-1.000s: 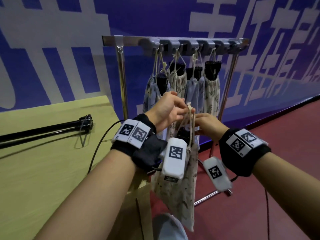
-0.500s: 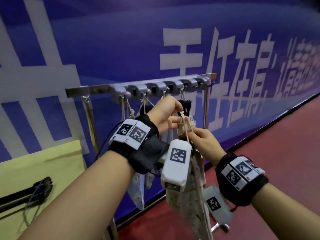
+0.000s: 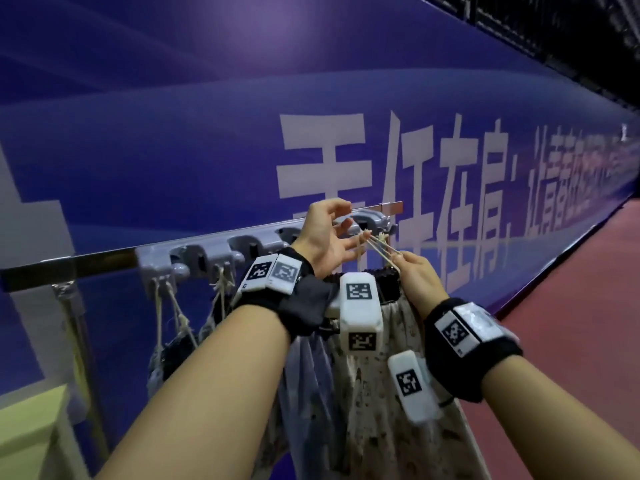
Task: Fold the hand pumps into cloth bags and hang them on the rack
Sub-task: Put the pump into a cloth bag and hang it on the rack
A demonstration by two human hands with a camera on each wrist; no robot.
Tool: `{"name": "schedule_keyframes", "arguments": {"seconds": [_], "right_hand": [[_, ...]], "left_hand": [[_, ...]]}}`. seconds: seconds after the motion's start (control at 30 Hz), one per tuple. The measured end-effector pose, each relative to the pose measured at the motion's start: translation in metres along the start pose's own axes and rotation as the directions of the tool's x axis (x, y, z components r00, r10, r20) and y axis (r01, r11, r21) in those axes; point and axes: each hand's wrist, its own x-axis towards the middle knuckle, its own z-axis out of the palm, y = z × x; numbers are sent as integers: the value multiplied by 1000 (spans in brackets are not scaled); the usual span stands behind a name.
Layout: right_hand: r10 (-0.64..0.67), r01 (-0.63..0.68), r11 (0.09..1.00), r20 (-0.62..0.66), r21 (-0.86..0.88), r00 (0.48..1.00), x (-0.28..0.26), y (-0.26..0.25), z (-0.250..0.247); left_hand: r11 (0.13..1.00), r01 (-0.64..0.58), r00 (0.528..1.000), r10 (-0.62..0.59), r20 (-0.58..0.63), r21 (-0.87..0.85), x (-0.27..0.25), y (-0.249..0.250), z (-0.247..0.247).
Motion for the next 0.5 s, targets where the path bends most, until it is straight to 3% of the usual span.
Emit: {"name": "schedule_keyframes", "arguments": {"seconds": [0.13,0.3,0.37,0.43,0.5], "right_hand": [[-23,22,996,-17,-81,1000,58,0,3],[58,-56,979,5,-194,998,101,3,18],[134,-125,962,19,-243,991,107,4,24],[154,-100,918,112,-383,982,107,7,30],[182,-107,916,162,-385,970,107,23,37]], "left_hand": [[994,-94,995,94,10,-57,35,3,9],[966,-225,971,210,-118,-130,70,-9,15],[968,-228,965,210,-158,-109,80,-16,14],[979,-200,970,191,-154,-45,84,-24,11],[984,-160,978,169,-126,78,83,-34,10]]}}
